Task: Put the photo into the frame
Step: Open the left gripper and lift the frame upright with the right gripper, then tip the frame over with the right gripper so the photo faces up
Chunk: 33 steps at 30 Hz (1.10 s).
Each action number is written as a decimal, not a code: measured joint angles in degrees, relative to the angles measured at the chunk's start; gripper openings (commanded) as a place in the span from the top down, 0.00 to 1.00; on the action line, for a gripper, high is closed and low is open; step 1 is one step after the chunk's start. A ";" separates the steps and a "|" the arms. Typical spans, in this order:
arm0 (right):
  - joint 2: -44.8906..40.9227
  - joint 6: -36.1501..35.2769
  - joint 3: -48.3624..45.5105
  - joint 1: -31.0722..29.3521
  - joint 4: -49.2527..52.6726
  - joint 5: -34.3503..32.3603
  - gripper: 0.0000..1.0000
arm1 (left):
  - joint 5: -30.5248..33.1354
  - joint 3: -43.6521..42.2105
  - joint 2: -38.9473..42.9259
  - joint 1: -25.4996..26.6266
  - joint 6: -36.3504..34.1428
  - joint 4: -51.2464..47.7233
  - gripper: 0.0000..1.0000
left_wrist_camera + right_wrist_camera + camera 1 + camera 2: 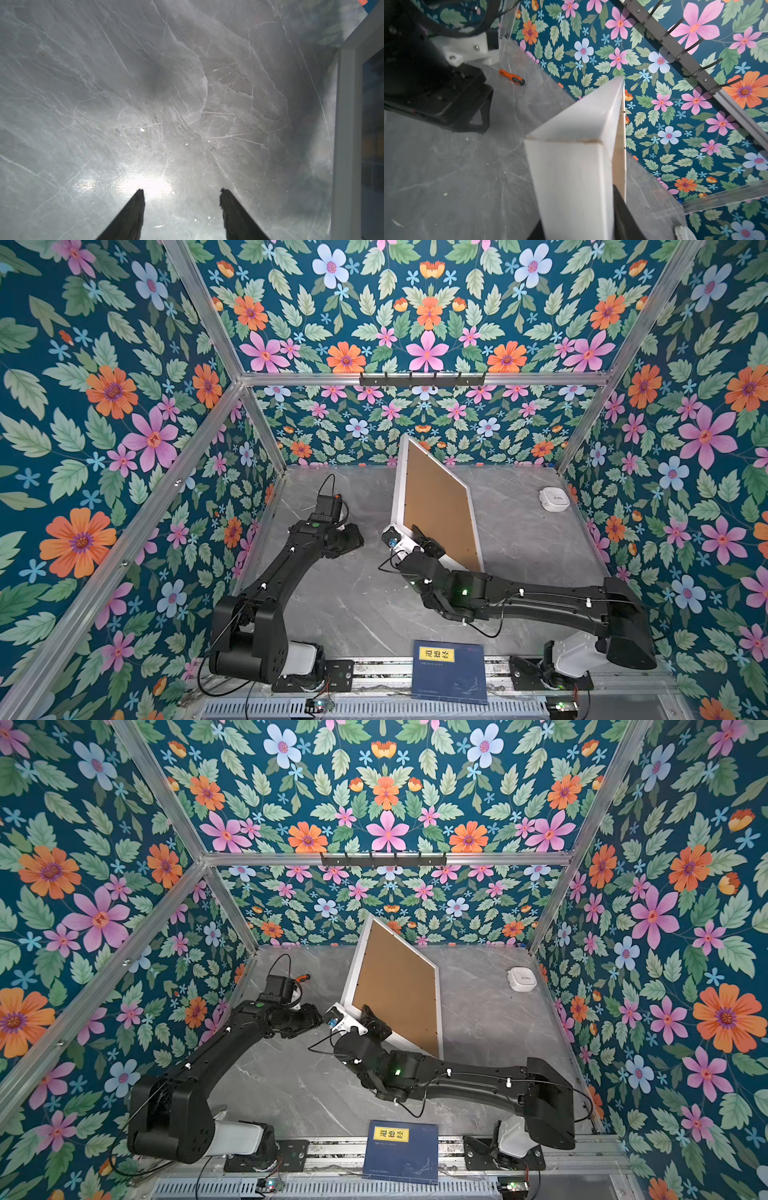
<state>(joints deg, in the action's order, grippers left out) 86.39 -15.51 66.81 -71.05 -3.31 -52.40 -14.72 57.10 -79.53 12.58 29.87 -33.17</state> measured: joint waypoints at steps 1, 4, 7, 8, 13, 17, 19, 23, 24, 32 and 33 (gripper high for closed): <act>-1.07 0.61 -0.26 0.44 0.00 0.72 1.00 | -0.04 -0.04 -0.15 -0.07 0.00 0.17 0.39; -3.87 3.17 -0.61 2.21 0.02 2.73 1.00 | -0.22 -0.07 -0.57 -0.09 0.00 0.44 0.39; -6.84 6.95 -1.16 4.55 0.57 4.94 1.00 | -0.37 -0.07 -0.59 -0.09 0.02 0.66 0.38; -7.93 8.59 -1.49 5.44 1.07 5.66 1.00 | -0.37 -0.09 -0.59 -0.09 0.04 0.79 0.38; -14.08 19.50 -4.92 9.66 4.96 10.34 1.00 | -0.48 -0.17 -1.03 -0.09 0.17 1.44 0.39; -18.45 27.17 -7.96 12.24 6.71 15.39 1.00 | -0.87 -0.17 -1.53 -0.09 0.22 1.84 0.38; -20.28 30.32 -9.44 13.27 7.21 16.98 1.00 | -1.22 -0.15 -1.99 -0.09 0.35 2.10 0.39; -23.23 35.82 -12.33 14.86 9.73 18.58 1.00 | -1.73 -0.17 -2.78 -0.07 1.11 2.95 0.38; -23.89 36.89 -13.07 15.26 10.29 18.93 1.00 | -1.84 -0.17 -2.89 -0.07 1.25 3.13 0.39; -29.88 46.82 -18.95 24.04 11.43 27.76 1.00 | -3.28 -0.79 -3.89 0.09 1.55 5.20 0.39; -30.29 47.93 -19.56 25.16 11.26 29.09 1.00 | -3.61 -1.14 -3.82 0.20 1.73 5.55 0.39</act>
<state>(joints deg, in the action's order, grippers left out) 56.10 32.42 47.24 -45.89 7.94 -23.31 -18.33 55.96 -83.35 12.78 31.59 -27.62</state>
